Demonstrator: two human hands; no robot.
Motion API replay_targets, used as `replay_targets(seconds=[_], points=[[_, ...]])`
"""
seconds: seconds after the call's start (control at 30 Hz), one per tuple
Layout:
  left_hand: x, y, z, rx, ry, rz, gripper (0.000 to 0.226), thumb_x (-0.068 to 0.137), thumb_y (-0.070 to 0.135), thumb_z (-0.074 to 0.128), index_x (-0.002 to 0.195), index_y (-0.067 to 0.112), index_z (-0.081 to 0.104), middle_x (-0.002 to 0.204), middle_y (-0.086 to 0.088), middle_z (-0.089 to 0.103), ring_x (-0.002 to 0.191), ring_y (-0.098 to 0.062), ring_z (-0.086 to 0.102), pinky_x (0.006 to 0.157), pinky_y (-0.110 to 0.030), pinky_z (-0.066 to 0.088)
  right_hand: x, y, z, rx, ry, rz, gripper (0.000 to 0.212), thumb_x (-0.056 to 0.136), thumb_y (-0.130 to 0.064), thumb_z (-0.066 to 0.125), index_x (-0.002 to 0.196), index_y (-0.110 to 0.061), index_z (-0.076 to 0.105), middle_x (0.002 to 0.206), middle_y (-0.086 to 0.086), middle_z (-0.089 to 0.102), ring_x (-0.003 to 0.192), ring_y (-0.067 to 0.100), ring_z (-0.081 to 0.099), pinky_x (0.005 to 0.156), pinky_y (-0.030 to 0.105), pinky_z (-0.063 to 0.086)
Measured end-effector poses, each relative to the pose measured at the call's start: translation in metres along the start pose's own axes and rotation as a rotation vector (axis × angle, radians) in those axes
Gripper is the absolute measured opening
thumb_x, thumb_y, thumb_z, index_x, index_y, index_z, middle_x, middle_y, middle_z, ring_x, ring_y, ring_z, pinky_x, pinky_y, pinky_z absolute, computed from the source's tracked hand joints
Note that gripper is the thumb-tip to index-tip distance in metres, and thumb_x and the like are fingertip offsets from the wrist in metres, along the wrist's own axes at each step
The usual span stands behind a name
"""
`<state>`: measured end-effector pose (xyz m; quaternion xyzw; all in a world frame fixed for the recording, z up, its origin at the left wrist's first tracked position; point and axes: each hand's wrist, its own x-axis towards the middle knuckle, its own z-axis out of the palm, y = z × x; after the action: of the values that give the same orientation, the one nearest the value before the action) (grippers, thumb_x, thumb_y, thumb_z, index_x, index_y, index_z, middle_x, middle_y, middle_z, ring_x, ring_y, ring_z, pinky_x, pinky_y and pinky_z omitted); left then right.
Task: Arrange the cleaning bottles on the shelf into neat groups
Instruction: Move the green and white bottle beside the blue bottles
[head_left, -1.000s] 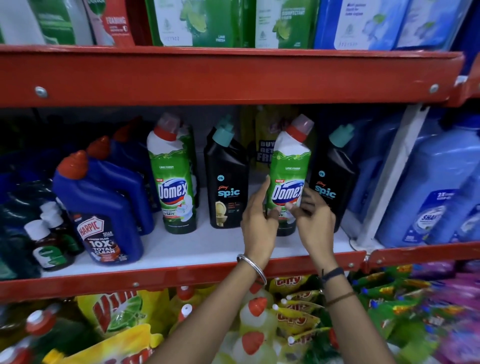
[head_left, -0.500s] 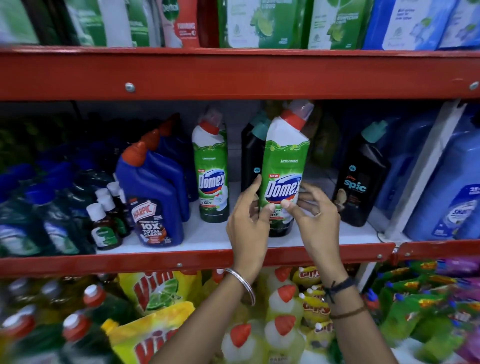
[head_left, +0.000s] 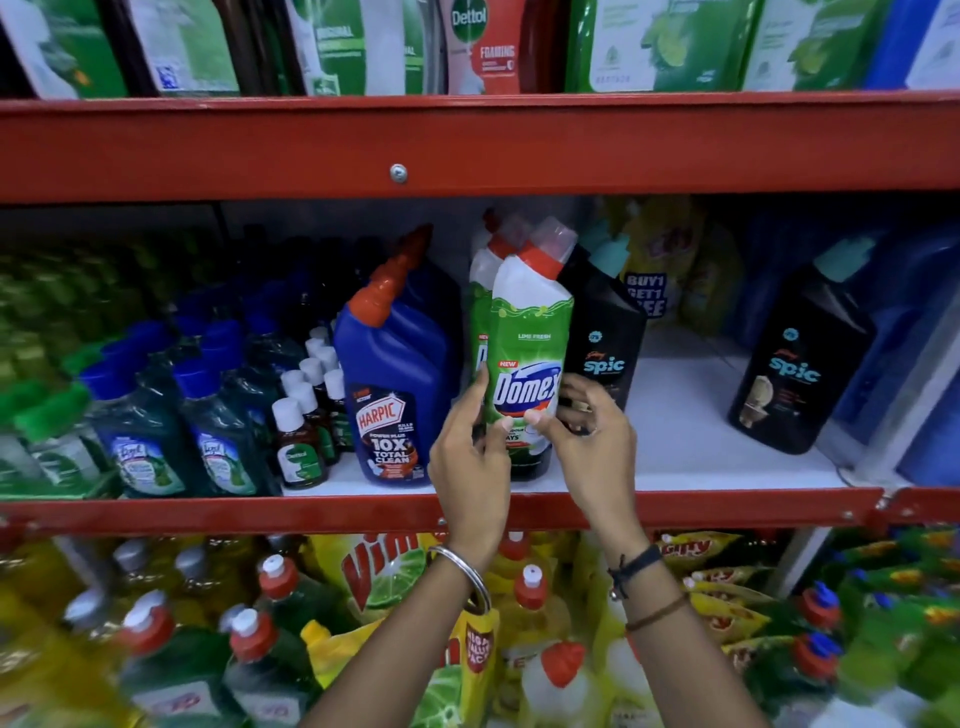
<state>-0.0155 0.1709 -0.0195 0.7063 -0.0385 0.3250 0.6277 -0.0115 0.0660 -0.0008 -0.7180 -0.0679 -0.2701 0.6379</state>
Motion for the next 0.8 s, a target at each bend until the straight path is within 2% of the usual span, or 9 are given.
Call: replay_targets(seconds=[0.1,0.23,0.37,0.53,0.63,0.73,0.8], points=[[0.002,-0.006,-0.004,0.012,0.020,0.009,0.062,0.086,0.003,0.061,0.132,0.041,0.046,0.130,0.007,0.062,0.112,-0.007,0.062,0.091,-0.032,0.055,-0.002,0.000,0.008,-0.010,0.003,0.003,0.041,0.076,-0.008,0.075,0.115,-0.012,0.061,0.097,-0.011,0.067,0.081,-0.010,0.064,0.066,0.005,0.048],[0.005,-0.009,-0.007,0.030,0.027,0.015,0.066,0.086,0.001,0.059,0.133,0.044,0.042,0.133,0.004,0.061,0.114,-0.010,0.062,0.092,-0.039,0.056,-0.002,0.000,0.015,-0.029,-0.002,0.002,0.042,0.077,-0.007,0.074,0.116,-0.010,0.060,0.094,-0.014,0.064,0.083,-0.001,0.065,0.062,0.005,0.048],[0.005,-0.012,-0.008,0.048,0.024,0.020,0.069,0.087,0.001,0.058,0.132,0.049,0.038,0.131,0.003,0.062,0.112,-0.011,0.063,0.091,-0.042,0.056,-0.001,0.002,0.018,-0.039,-0.003,0.005,0.043,0.077,-0.007,0.074,0.117,-0.006,0.059,0.097,-0.003,0.066,0.087,0.005,0.065,0.060,0.005,0.048],[0.003,-0.014,-0.007,0.068,0.021,0.038,0.063,0.089,0.003,0.056,0.138,0.039,0.039,0.133,0.002,0.060,0.115,-0.011,0.060,0.093,-0.040,0.055,0.001,0.006,0.019,-0.045,0.002,0.015,0.044,0.076,-0.011,0.075,0.118,-0.009,0.060,0.100,0.000,0.068,0.092,0.012,0.067,0.070,0.008,0.052],[0.001,-0.014,-0.004,0.126,0.025,0.083,0.060,0.091,0.004,0.052,0.141,0.032,0.036,0.137,0.002,0.055,0.117,-0.014,0.058,0.091,-0.036,0.055,0.002,0.008,0.018,-0.037,-0.013,0.008,0.043,0.076,-0.012,0.076,0.116,-0.010,0.059,0.102,0.000,0.068,0.093,0.011,0.068,0.067,0.008,0.051],[-0.006,-0.014,0.001,0.159,0.039,0.115,0.060,0.091,0.002,0.048,0.143,0.028,0.032,0.141,-0.001,0.047,0.122,-0.015,0.053,0.088,-0.019,0.050,0.002,0.011,0.015,-0.036,-0.040,0.008,0.043,0.077,-0.015,0.075,0.117,-0.011,0.059,0.109,0.001,0.069,0.095,0.012,0.068,0.071,0.010,0.053],[-0.013,-0.013,0.006,0.144,0.047,0.139,0.058,0.093,0.002,0.046,0.144,0.025,0.031,0.149,0.000,0.036,0.134,-0.011,0.040,0.095,-0.012,0.045,0.003,0.012,0.010,-0.034,-0.082,0.015,0.041,0.080,-0.016,0.073,0.118,-0.013,0.059,0.111,0.000,0.069,0.096,0.010,0.067,0.073,0.010,0.052]])
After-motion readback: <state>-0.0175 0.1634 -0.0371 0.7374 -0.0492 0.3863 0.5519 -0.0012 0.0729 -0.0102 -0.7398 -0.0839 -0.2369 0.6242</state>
